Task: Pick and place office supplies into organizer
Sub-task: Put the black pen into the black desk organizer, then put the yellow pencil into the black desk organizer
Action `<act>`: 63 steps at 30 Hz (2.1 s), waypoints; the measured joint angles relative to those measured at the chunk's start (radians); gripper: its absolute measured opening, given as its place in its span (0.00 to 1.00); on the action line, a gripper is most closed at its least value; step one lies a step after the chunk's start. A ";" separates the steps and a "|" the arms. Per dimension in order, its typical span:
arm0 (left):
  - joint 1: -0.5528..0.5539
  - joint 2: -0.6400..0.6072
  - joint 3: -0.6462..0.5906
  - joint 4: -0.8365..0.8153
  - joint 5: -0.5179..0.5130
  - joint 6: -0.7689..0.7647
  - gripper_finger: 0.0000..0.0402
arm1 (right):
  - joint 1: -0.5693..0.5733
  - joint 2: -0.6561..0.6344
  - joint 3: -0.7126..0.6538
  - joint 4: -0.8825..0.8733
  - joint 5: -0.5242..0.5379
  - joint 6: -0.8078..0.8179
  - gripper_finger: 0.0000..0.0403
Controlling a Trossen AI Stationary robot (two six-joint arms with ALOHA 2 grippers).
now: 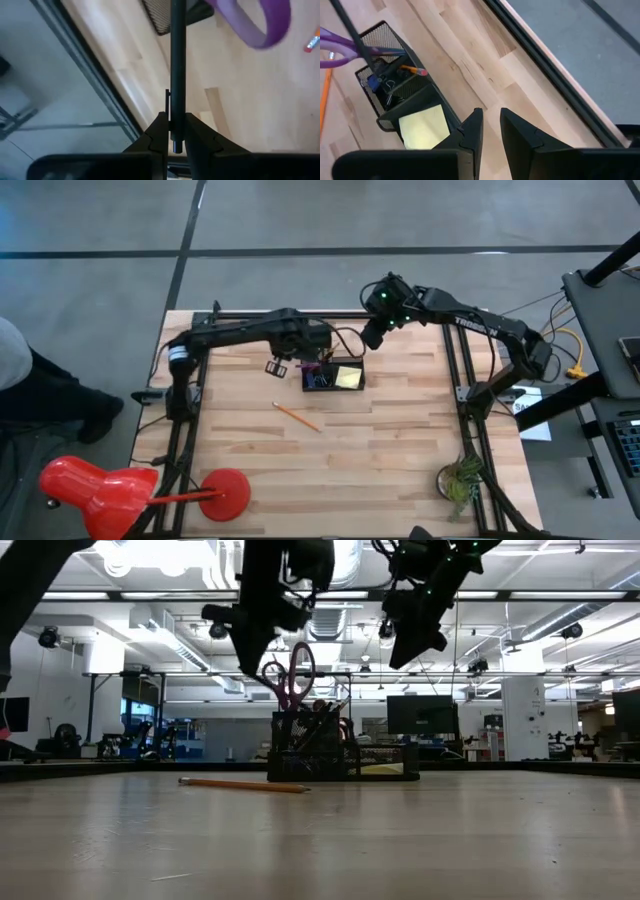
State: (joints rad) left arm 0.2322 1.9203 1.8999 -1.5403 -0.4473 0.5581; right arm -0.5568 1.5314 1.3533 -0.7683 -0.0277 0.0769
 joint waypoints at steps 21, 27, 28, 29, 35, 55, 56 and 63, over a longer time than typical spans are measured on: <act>-0.082 0.122 0.021 0.056 -0.136 0.055 0.14 | 0.000 -0.073 -0.016 0.001 0.001 0.017 0.15; -0.100 0.122 0.022 0.152 -0.151 0.105 0.23 | 0.001 -0.074 -0.052 -0.001 0.002 0.035 0.15; -0.100 0.122 0.022 0.158 -0.143 0.104 0.24 | 0.002 -0.074 -0.056 -0.003 0.002 0.036 0.15; -0.100 0.122 0.022 0.164 -0.139 0.104 0.24 | 0.002 -0.074 -0.060 -0.003 0.001 0.035 0.15; -0.103 0.096 0.032 0.123 -0.161 -0.026 0.25 | 0.019 -0.093 -0.066 0.002 0.000 0.011 0.15; -0.122 -0.464 -0.499 0.419 0.438 -0.502 0.18 | 0.360 -0.091 -0.193 0.173 -0.070 0.007 0.15; -0.128 -0.501 -0.558 0.462 0.453 -0.510 0.17 | 0.390 -0.091 -0.215 0.209 -0.059 0.028 0.15; -0.171 -0.717 -0.947 0.763 0.484 -0.656 0.08 | 0.583 -0.087 -0.370 0.608 0.105 0.248 0.15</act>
State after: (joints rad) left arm 0.0609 1.2033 0.9528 -0.7773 0.0364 -0.0982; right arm 0.0264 1.4442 0.9833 -0.1608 0.0778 0.3245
